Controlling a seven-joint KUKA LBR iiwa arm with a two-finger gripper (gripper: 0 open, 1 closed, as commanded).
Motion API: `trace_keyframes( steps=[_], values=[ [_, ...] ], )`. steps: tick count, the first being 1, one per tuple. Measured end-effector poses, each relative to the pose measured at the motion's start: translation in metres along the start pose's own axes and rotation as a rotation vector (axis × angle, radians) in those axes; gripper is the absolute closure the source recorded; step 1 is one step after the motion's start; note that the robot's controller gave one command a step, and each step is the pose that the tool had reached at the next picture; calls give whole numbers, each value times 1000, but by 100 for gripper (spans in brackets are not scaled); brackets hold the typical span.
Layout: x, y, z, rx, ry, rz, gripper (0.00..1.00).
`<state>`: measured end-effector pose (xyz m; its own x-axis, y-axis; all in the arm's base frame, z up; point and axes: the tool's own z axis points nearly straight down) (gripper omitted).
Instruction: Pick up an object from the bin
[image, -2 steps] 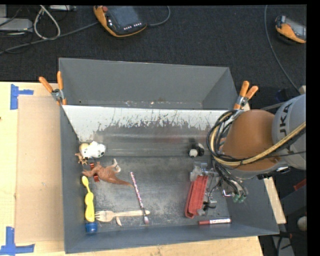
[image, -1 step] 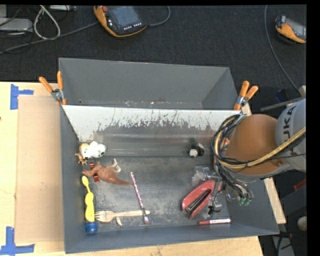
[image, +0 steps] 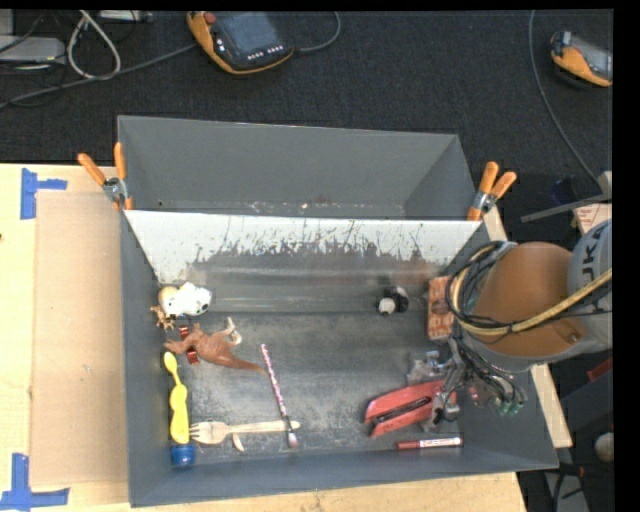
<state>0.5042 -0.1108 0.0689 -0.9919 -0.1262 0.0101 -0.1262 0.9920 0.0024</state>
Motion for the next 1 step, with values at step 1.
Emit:
trace_keyframes(
  steps=[1],
  values=[
    [0,0,0,0,0,0,100]
  ],
)
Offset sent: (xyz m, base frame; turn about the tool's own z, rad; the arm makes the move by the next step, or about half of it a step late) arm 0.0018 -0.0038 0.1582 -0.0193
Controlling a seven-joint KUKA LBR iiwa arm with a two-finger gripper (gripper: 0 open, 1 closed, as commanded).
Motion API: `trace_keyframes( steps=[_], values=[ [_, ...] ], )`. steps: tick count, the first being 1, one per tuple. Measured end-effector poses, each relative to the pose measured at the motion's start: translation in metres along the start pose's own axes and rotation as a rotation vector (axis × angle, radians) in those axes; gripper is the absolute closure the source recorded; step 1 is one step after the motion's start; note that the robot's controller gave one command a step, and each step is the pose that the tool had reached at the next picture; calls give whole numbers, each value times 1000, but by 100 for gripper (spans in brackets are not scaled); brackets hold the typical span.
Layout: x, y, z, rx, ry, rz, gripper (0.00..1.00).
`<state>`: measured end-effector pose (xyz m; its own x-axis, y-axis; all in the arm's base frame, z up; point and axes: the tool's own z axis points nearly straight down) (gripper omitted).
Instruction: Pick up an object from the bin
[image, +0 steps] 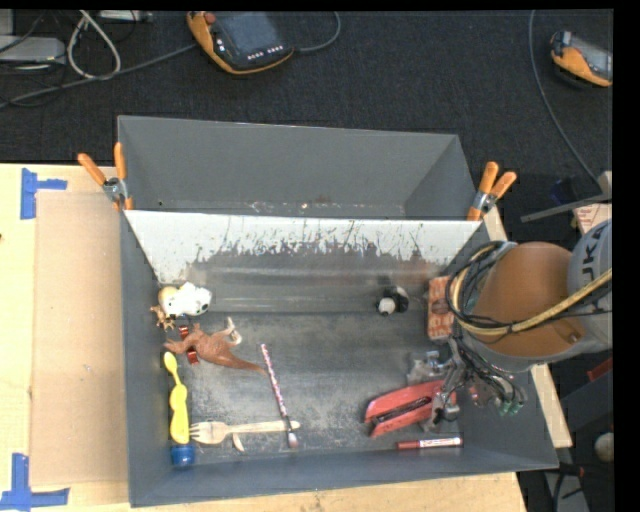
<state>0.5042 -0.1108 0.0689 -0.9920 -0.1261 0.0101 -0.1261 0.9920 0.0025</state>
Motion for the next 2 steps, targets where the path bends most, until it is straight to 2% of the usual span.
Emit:
trace_keyframes(
  steps=[1,2],
  values=[
    [1,1,-63,-3,7,-8,100],
    [-2,-3,-147,-5,13,-45,100]
  ],
)
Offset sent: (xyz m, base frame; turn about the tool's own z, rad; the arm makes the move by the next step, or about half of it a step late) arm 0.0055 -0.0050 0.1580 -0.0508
